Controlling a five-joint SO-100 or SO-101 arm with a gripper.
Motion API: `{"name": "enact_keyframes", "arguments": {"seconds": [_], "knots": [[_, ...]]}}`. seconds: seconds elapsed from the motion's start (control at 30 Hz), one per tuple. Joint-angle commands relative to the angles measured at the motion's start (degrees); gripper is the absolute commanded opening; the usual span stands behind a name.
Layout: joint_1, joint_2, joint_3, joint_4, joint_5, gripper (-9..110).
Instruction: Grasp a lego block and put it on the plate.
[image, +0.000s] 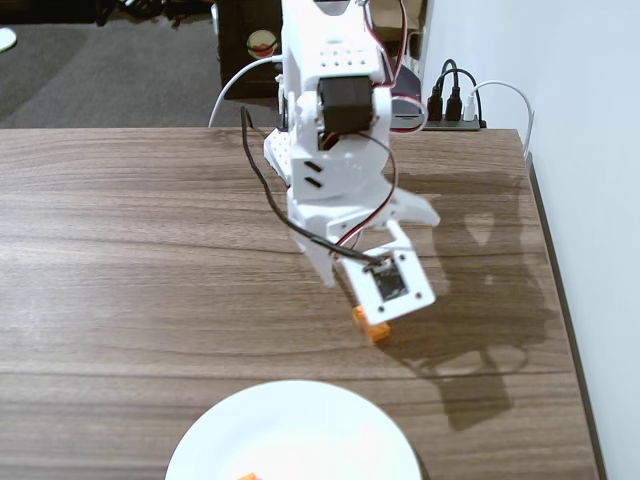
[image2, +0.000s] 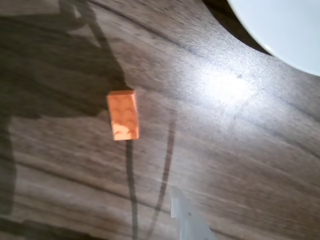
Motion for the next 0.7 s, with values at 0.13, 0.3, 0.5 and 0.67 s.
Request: {"name": "enact_keyframes", "arguments": {"seconds": [0.13,0.3,0.5,0.67], "knots": [[0.53,-1.23,3.25,-5.54,-0.09,56],[0.18,-2.46,6.33,-9.05,0.09,56],[0.26,-4.39,8.70,-13.18,0.62,56],[0.26,-5.89,10.02,-17.14,1.58,56]]}}
